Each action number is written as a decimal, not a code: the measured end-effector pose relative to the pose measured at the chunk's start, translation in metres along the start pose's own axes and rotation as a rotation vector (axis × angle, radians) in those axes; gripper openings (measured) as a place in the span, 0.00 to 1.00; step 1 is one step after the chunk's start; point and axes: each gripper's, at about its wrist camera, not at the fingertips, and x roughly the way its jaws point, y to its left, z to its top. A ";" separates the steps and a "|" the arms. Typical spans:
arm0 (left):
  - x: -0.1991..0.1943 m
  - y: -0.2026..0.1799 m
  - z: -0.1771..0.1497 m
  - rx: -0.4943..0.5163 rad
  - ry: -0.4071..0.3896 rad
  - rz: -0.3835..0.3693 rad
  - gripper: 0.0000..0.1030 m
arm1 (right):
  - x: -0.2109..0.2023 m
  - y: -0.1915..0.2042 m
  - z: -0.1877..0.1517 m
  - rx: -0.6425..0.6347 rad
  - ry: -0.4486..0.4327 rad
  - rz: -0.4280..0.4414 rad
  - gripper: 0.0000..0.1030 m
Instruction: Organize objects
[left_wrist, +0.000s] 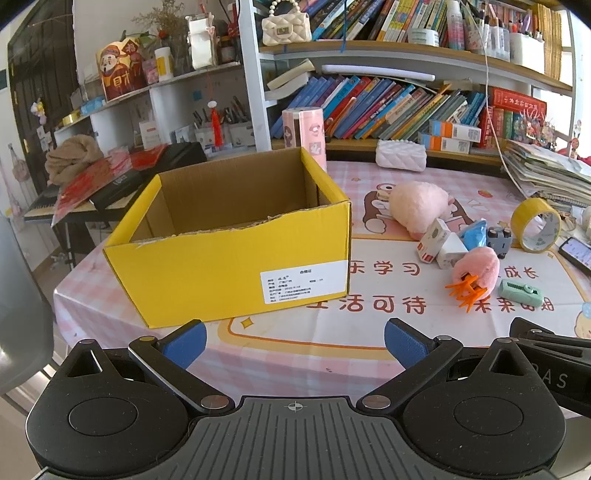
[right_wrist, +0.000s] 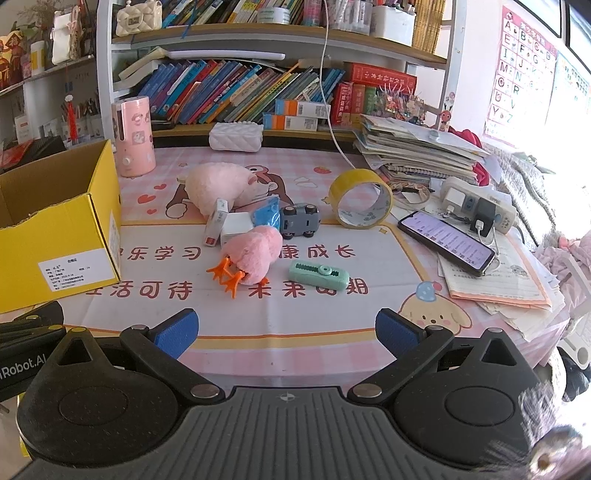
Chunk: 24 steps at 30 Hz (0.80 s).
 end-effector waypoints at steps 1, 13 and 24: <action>0.000 0.000 0.000 -0.001 0.000 0.000 1.00 | 0.000 0.000 0.000 0.000 0.000 -0.001 1.00; -0.001 -0.001 0.001 -0.002 0.000 0.004 1.00 | 0.000 0.000 0.000 -0.001 0.001 0.000 1.00; -0.001 -0.001 0.001 -0.004 0.004 0.004 1.00 | 0.001 0.000 0.000 -0.002 0.003 -0.001 1.00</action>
